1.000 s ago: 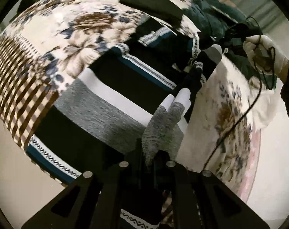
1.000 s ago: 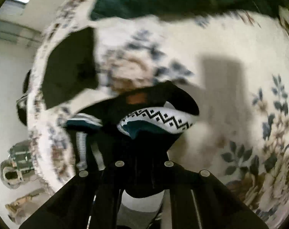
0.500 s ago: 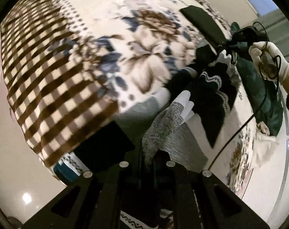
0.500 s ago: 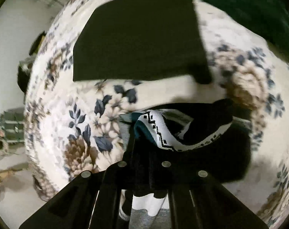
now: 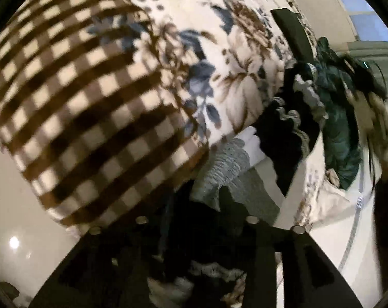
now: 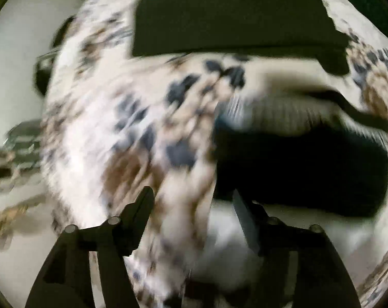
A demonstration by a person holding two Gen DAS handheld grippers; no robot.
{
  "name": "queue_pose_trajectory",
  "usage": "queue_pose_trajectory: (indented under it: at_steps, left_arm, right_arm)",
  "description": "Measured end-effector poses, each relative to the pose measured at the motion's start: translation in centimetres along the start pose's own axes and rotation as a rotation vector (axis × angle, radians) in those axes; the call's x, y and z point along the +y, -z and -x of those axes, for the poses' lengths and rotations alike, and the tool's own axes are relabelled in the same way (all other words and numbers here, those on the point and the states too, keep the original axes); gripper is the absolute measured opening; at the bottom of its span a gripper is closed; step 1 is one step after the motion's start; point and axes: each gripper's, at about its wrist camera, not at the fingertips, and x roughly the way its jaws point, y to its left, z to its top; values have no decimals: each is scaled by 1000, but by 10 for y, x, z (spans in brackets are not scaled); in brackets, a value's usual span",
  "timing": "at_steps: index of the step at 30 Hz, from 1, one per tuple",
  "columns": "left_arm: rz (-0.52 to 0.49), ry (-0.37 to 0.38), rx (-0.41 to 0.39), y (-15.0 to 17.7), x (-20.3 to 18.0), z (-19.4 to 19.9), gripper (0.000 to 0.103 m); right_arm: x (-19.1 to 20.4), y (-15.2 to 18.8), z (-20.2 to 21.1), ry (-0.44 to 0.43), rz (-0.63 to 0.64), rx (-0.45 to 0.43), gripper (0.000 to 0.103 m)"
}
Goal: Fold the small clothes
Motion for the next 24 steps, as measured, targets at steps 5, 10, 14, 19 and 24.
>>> queue_pose_trajectory:
  at_steps: [5, 10, 14, 19, 24]
  left_arm:
    - [-113, -60, 58, 5, -11, 7, 51]
    - [-239, -208, 110, 13, -19, -25, 51]
    - [-331, -258, 71, 25, -24, -38, 7]
    - [-395, -261, 16, 39, -34, -24, 5]
    - [-447, -278, 27, 39, -36, -13, 5]
  right_arm:
    - [-17, 122, 49, -7, 8, 27, 66]
    - [-66, 271, 27, 1, -133, 123, 66]
    - [-99, 375, -33, -20, -254, 216, 67]
    - [-113, 448, -87, -61, -344, 189, 12]
    - [-95, 479, -45, -31, -299, 28, 10]
